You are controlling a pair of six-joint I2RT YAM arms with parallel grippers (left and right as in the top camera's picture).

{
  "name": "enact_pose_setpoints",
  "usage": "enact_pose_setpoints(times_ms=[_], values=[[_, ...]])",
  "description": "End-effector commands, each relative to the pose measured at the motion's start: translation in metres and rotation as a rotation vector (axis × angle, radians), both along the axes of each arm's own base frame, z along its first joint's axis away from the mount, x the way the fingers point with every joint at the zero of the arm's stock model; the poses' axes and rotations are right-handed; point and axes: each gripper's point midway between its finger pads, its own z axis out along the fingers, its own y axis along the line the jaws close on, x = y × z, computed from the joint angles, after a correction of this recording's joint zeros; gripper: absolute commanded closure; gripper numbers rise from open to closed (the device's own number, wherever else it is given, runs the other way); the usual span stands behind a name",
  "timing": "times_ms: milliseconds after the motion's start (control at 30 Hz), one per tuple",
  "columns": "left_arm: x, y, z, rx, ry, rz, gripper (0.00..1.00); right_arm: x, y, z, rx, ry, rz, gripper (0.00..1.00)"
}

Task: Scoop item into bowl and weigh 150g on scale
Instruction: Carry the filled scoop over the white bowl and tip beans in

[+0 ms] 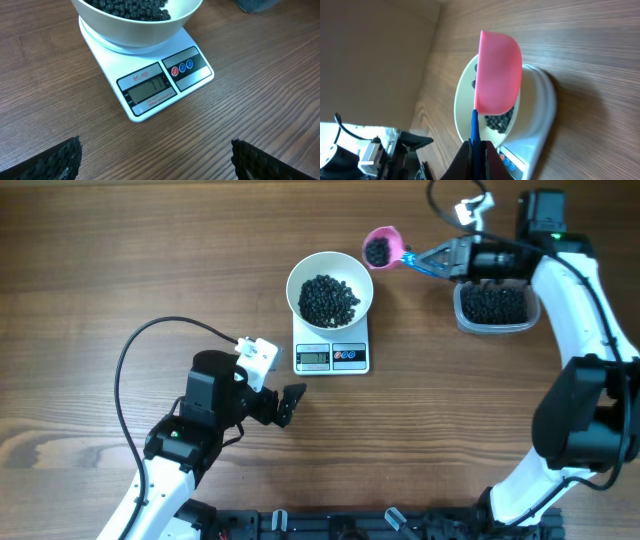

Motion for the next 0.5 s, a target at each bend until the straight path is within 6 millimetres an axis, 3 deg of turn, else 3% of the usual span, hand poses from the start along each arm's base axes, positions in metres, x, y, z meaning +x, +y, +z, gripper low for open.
enact_pose_setpoints(times_ms=[0, 167, 467], values=[[0.004, -0.001, 0.009, 0.001, -0.028, -0.007, 0.0, -0.003, 0.033, 0.005, 0.031, -0.005, 0.064, 0.96], [0.004, -0.001, 0.009, 0.001, -0.028, -0.007, 0.0, -0.014, 0.072, 0.004, -0.125, -0.092, 0.124, 0.96], [0.004, -0.001, 0.009, 0.001, -0.028, -0.007, 0.0, -0.019, 0.096, -0.002, -0.527, -0.271, 0.089, 0.96]])
